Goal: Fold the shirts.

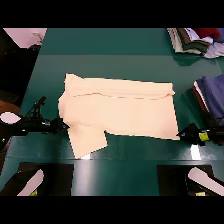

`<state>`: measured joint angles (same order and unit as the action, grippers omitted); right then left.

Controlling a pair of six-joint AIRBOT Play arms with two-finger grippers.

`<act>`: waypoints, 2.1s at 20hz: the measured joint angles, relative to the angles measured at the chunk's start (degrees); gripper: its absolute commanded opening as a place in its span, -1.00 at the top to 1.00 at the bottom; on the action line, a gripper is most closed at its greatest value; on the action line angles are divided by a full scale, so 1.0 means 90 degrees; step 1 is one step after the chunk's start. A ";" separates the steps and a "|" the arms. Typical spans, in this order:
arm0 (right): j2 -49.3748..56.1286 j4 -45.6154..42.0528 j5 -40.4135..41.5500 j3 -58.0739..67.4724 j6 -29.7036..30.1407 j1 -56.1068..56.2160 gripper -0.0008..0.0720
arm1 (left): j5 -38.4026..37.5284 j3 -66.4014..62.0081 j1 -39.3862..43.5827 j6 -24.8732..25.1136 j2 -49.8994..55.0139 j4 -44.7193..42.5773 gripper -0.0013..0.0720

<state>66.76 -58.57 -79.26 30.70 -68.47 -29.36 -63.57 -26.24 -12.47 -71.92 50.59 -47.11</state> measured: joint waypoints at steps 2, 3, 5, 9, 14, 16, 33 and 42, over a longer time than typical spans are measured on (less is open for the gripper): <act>0.0061 0.0002 0.0131 -0.0019 0.0027 0.0192 0.86 | -0.0002 0.0000 0.0000 0.0000 0.0000 -0.0015 0.90; 0.0078 -0.0007 0.0194 -0.0024 0.0036 0.0277 0.93 | -0.0022 -0.0002 0.0000 0.0000 0.0000 -0.0027 0.90; 0.0085 0.0002 0.0199 -0.0032 0.0053 0.0425 0.93 | -0.0192 -0.0024 0.0000 -0.0002 -0.0002 -0.0119 0.91; -0.0423 -0.0461 -0.0066 -0.0039 0.0044 0.0525 0.93 | -0.0763 -0.0138 0.0000 -0.0109 -0.0374 -0.0605 0.91; -0.1950 -0.1362 -0.0916 -0.0039 -0.0143 0.0248 0.93 | -0.1889 -0.0180 0.0000 -0.0539 -0.1717 -0.1061 0.90; -0.2501 -0.1552 -0.1161 -0.0039 -0.0231 0.0189 0.93 | -0.2358 -0.0236 0.0002 -0.0712 -0.2108 -0.1064 0.90; 0.0624 -0.1435 0.0165 0.3400 -0.1350 0.2715 0.93 | 0.0153 -0.2766 0.0007 0.0308 0.1688 -0.0155 0.89; 0.2611 -0.0651 0.0452 0.5234 -0.1523 0.2873 -0.18 | 0.1005 -0.4031 -0.0005 0.0663 0.3424 0.0335 -0.41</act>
<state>90.26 -64.42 -75.20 77.80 -82.17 -3.51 -54.52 -62.52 -12.51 -65.95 81.41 -44.10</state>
